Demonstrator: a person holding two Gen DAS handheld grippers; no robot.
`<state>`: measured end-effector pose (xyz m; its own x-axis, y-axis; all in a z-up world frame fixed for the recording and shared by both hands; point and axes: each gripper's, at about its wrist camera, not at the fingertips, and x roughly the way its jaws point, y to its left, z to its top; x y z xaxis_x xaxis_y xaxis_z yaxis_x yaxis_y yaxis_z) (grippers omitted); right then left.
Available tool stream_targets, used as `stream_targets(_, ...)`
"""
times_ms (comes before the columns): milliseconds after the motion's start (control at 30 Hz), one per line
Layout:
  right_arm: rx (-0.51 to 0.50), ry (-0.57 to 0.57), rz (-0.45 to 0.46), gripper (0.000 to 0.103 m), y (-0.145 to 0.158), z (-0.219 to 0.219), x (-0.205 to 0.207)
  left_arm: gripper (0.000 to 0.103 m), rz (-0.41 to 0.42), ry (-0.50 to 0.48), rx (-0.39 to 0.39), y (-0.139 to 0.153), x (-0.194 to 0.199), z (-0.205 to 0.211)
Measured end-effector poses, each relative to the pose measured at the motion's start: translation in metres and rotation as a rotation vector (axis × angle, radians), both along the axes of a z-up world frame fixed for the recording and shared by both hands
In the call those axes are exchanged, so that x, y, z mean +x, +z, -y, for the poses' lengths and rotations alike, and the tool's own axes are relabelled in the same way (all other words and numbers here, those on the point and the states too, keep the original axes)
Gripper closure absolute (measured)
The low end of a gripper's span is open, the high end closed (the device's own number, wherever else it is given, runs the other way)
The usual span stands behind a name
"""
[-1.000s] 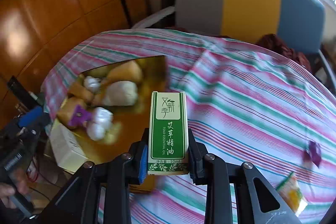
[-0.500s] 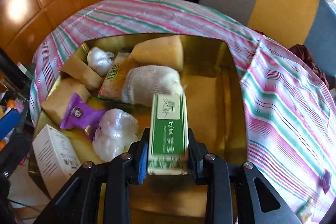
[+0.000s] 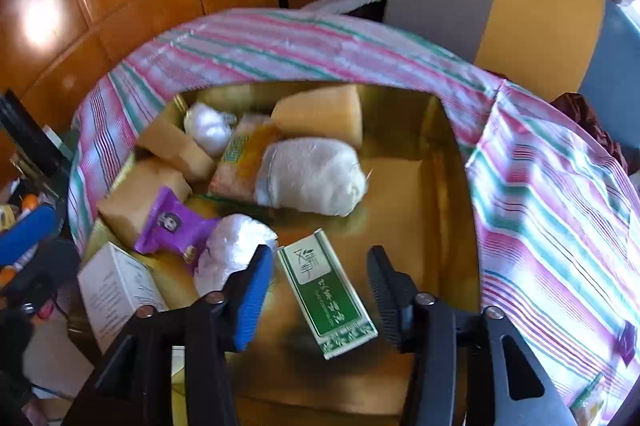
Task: Organize objects
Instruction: 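Carry the green oil box to the gold tray and release it with the right gripper, then move both grippers back toward the purple and WEIDAN packets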
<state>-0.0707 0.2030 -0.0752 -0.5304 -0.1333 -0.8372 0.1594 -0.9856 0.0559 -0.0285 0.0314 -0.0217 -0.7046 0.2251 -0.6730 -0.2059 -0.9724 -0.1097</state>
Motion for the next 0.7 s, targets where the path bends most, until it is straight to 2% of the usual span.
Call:
stream_targets(400,-0.033,-0.086,-0.103,0.037,0.037,-0.047,0.041,0.049,-0.036,-0.035,-0.012,0.012,0.011,-0.012)
stream_targets(700,-0.007,-0.248,-0.103,0.03,0.042,-0.141,0.08,0.049,-0.047,-0.087,-0.029,0.016,0.017,-0.03)
